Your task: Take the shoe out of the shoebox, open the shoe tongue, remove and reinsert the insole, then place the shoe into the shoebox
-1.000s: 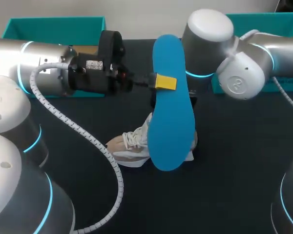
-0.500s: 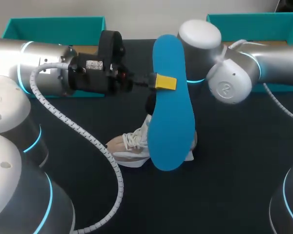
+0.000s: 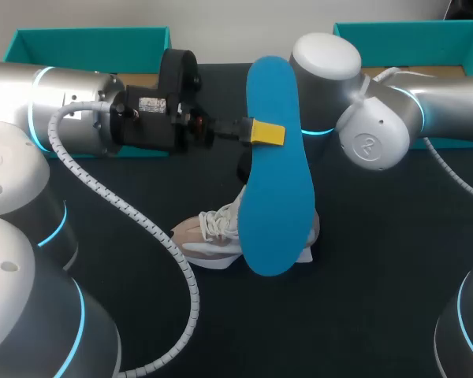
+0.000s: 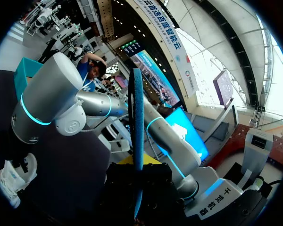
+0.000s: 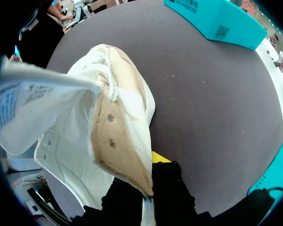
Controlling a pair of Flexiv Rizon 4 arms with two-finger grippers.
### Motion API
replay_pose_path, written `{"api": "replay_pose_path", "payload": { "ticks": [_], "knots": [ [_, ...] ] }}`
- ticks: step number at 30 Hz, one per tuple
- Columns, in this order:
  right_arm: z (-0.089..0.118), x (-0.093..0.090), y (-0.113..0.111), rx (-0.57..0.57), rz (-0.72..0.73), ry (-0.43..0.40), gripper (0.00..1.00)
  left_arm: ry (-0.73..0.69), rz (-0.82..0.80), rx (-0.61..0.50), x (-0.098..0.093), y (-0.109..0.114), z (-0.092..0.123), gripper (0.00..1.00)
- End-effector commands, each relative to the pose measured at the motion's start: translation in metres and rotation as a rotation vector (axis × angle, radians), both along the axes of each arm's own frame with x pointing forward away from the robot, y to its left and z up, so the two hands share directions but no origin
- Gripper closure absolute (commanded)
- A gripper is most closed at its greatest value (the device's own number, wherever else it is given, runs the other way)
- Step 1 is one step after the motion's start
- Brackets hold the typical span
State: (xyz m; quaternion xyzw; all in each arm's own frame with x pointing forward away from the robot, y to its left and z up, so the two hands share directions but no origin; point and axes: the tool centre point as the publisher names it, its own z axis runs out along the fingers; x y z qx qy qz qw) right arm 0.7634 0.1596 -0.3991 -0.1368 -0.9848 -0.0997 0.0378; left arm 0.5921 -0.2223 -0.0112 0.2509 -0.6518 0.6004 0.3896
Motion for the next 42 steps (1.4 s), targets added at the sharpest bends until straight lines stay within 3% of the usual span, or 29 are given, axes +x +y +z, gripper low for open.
{"api": "replay_pose_path", "payload": {
  "ticks": [1, 5, 13, 25, 32, 42],
  "knots": [
    [0.022, -0.011, -0.015, 0.015, -0.134, 0.042, 1.0, 0.0, 0.002, -0.002, -0.002, 0.0, -0.001, 1.0],
    [0.03, -0.017, -0.022, 0.042, -0.334, 0.136, 1.0, 0.0, 0.002, -0.002, -0.002, 0.0, -0.001, 1.0],
    [0.042, -0.031, -0.023, 0.131, -0.753, 0.17, 1.0, 0.0, 0.002, -0.002, -0.002, 0.0, -0.001, 1.0],
    [0.044, -0.031, -0.023, 0.139, -0.737, 0.158, 1.0, 0.0, 0.002, -0.002, -0.002, 0.0, -0.001, 1.0],
    [0.036, -0.031, -0.031, 0.142, -1.008, 0.058, 1.0, 0.0, 0.002, -0.002, -0.002, 0.0, -0.001, 1.0],
    [0.02, -0.032, -0.022, 0.205, -1.06, 0.057, 1.0, 0.0, 0.002, -0.002, -0.002, 0.0, -0.001, 1.0]
  ]
}}
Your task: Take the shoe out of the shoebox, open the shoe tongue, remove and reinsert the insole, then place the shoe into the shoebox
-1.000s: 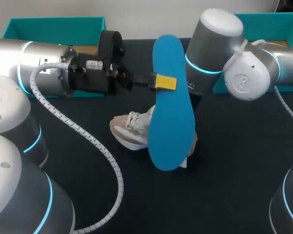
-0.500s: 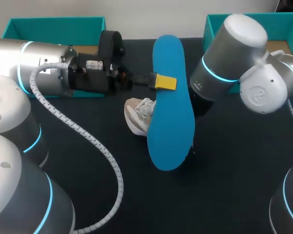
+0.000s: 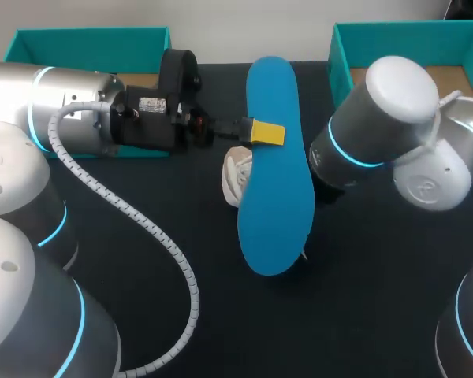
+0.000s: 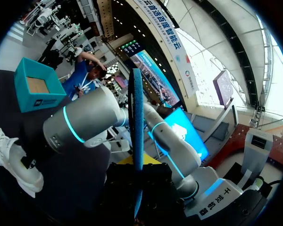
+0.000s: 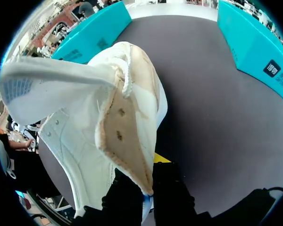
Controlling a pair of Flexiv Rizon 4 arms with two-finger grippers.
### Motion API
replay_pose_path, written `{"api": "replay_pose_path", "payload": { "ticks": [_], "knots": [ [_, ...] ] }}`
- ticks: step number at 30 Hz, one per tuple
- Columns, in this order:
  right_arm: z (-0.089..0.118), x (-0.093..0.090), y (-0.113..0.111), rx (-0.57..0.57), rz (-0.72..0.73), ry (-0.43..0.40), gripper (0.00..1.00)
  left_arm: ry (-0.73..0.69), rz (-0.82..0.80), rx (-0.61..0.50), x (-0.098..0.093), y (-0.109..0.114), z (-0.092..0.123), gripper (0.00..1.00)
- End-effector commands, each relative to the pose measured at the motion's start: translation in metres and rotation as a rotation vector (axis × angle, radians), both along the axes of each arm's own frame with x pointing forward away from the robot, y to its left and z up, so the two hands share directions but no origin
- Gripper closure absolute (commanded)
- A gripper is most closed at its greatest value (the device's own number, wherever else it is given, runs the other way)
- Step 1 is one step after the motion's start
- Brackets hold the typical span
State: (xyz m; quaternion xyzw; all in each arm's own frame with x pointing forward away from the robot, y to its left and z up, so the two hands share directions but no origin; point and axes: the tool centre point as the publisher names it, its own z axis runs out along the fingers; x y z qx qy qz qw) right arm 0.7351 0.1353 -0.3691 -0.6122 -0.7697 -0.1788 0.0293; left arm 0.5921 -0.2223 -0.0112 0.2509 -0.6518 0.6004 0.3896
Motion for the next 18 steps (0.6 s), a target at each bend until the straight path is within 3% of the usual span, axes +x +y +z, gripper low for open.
{"api": "replay_pose_path", "payload": {
  "ticks": [1, 12, 18],
  "knots": [
    [-0.012, -0.003, 0.003, 0.021, -0.013, -0.033, 1.0, 0.0, 0.002, -0.002, -0.002, 0.0, -0.001, 1.0],
    [-0.029, -0.004, 0.008, 0.033, -0.045, -0.014, 1.0, 0.0, 0.002, -0.002, -0.002, 0.0, -0.001, 1.0],
    [-0.03, -0.012, 0.005, 0.023, -0.161, 0.028, 1.0, 0.0, 0.002, -0.002, -0.002, 0.0, -0.001, 1.0]
  ]
}}
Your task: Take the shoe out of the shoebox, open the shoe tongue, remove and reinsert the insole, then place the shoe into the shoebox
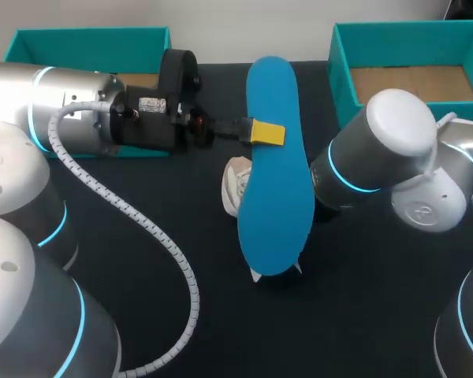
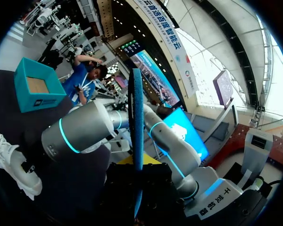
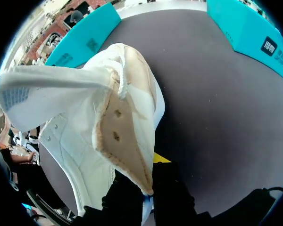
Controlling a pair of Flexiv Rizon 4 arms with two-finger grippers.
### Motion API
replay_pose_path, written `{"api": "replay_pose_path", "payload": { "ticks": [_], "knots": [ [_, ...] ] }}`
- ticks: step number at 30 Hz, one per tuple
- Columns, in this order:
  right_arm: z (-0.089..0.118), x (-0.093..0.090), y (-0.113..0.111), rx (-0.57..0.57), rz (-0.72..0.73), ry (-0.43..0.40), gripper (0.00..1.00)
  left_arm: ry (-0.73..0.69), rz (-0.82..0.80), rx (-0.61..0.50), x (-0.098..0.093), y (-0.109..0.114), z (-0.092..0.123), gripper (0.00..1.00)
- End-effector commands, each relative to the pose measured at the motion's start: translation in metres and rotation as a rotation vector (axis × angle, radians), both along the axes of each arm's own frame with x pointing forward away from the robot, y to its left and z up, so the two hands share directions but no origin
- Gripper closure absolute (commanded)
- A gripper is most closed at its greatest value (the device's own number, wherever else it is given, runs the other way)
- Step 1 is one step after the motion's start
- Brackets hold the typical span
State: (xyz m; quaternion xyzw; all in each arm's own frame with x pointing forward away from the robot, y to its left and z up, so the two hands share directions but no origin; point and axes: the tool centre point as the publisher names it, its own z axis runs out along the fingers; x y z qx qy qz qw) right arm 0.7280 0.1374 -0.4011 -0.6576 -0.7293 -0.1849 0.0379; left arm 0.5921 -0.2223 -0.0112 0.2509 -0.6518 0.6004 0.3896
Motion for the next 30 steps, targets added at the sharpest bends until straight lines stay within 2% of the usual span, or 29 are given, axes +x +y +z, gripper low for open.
{"api": "replay_pose_path", "payload": {
  "ticks": [1, 5, 17, 18, 19, 20, 24, 30],
  "knots": [
    [0.001, -0.006, 0.003, -0.002, -0.053, 0.009, 1.0, 0.0, 0.002, -0.002, -0.002, 0.0, -0.001, 1.0],
    [0.002, -0.01, 0.006, 0.001, -0.088, 0.008, 1.0, 0.0, 0.002, -0.002, -0.002, 0.0, -0.001, 1.0],
    [-0.017, -0.013, 0.006, -0.009, -0.137, 0.034, 1.0, 0.0, 0.002, -0.002, -0.002, 0.0, -0.001, 1.0],
    [-0.016, -0.013, 0.006, -0.007, -0.14, 0.035, 0.81, 0.0, 0.002, -0.002, -0.002, 0.0, -0.001, 1.0],
    [-0.014, -0.014, 0.005, -0.006, -0.147, 0.032, 0.36, 0.0, 0.002, -0.002, -0.002, 0.0, -0.001, 1.0],
    [-0.012, -0.015, 0.004, 0.002, -0.152, 0.031, 0.0, 0.0, 0.002, -0.002, -0.002, 0.0, -0.001, 1.0],
    [0.006, -0.021, -0.001, 0.056, -0.182, 0.005, 0.0, 0.0, 0.002, -0.002, -0.002, 0.0, -0.001, 1.0],
    [0.046, -0.03, -0.008, 0.112, -0.169, 0.023, 0.0, 0.0, 0.002, -0.002, -0.002, 0.0, -0.001, 1.0]
  ]
}}
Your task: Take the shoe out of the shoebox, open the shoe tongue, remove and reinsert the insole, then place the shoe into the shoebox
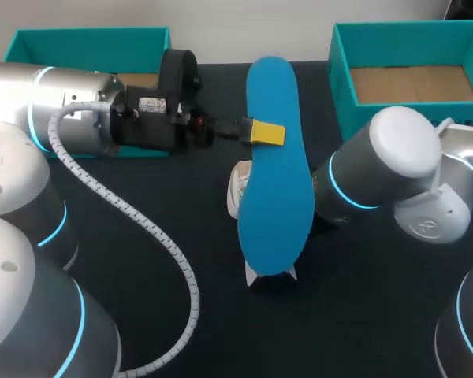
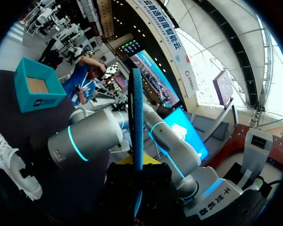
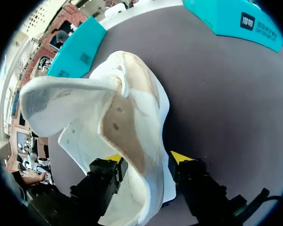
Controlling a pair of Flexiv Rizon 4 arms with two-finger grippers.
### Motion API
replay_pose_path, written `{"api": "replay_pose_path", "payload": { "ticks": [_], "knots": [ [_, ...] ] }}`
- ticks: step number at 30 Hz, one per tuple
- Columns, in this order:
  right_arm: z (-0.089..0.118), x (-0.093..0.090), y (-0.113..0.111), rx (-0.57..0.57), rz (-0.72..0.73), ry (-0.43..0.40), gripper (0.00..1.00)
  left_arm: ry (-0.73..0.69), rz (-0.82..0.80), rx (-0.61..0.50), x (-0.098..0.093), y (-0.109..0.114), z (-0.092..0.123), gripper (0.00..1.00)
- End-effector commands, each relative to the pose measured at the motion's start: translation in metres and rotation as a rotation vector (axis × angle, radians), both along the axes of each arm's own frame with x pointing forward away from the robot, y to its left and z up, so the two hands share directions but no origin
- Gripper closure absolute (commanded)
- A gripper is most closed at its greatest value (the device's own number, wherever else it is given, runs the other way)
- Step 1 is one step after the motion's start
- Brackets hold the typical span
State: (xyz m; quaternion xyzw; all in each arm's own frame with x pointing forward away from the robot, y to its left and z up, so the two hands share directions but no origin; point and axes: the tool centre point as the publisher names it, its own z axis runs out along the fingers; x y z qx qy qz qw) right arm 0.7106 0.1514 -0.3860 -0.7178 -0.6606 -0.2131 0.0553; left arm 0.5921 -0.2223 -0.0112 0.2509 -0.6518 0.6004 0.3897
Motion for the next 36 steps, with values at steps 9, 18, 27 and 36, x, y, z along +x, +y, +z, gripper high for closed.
{"api": "replay_pose_path", "payload": {
  "ticks": [9, 18, 27, 36],
  "knots": [
    [0.056, -0.023, -0.031, 0.166, 0.023, -0.054, 0.0, 0.0, 0.002, -0.002, -0.002, 0.0, -0.001, 1.0],
    [0.056, -0.023, -0.031, 0.166, 0.023, -0.054, 0.0, 0.0, 0.002, -0.002, -0.002, 0.0, -0.001, 1.0],
    [0.086, -0.023, -0.042, 0.355, 0.127, -0.055, 0.0, 0.0, 0.002, -0.002, -0.002, 0.0, -0.001, 1.0],
    [0.112, -0.029, -0.059, 0.63, 0.146, -0.068, 0.0, 0.0, 0.002, -0.002, -0.002, 0.0, -0.001, 1.0]
  ]
}}
